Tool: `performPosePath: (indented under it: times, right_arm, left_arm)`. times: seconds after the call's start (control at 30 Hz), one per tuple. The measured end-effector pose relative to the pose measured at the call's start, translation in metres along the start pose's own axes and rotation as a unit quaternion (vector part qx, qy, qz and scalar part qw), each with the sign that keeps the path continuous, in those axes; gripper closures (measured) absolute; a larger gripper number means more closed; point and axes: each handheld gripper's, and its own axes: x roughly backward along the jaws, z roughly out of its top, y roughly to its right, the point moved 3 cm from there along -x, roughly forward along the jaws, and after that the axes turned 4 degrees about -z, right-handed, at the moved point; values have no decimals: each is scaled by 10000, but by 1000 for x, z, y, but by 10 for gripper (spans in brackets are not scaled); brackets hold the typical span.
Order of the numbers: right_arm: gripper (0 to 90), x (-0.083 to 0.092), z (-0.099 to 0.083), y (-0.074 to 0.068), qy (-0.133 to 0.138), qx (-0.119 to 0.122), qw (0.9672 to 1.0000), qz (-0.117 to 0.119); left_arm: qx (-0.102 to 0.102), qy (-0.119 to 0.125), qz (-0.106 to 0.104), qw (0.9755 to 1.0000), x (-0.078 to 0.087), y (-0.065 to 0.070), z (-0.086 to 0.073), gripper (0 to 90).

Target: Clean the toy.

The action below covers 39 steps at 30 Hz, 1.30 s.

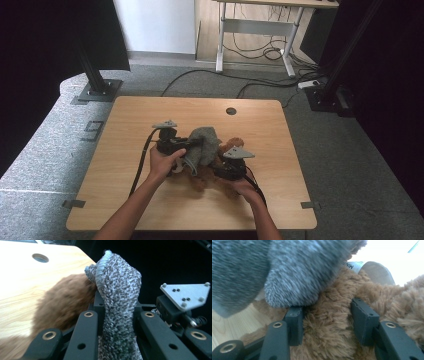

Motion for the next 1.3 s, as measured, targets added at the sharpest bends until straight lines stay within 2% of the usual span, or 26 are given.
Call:
performPosePath:
  times: [0.07, 0.23, 0.33, 0.47, 0.6, 0.73, 0.83, 0.97, 1.13, 1.3]
  right_arm:
    - [493, 0, 0, -1, 20, 23, 10000, -9]
    - [494, 1, -2, -2, 61, 61, 10000, -7]
    - [496, 1, -4, -3, 84, 82, 9999, -11]
    - [498, 2, -5, -4, 100, 96, 9999, -36]
    - [498, 2, -6, -4, 131, 87, 9999, -45]
    - [498, 2, -6, -5, 123, 95, 9999, -48]
    - [498, 3, -7, -4, 127, 95, 9999, -44]
    - [501, 5, -10, -3, 122, 72, 9999, -12]
    - [501, 7, -11, -1, 143, 29, 9999, -4]
    - [501, 6, -11, -2, 150, 0, 9999, -36]
  left_arm:
    - [47, -94, -9, 9999, -10, 2, 2, 758]
    - [87, -284, 183, 9994, -30, -1, 4, 758]
    - [116, -449, 114, 9989, -39, -2, 4, 757]
    - [31, -593, 105, 9982, -49, 2, 5, 756]
    - [-28, -683, 277, 9973, -53, 0, 5, 758]
    - [-162, -848, 536, 9948, -55, -5, 2, 760]
    - [-179, -887, 712, 9933, -48, -10, 1, 761]
    - [-154, -779, 833, 9934, -26, -18, 0, 762]
    - [106, -630, 1070, 9922, 10, -41, -5, 762]
    - [404, -390, 1117, 9922, 39, -60, -13, 761]
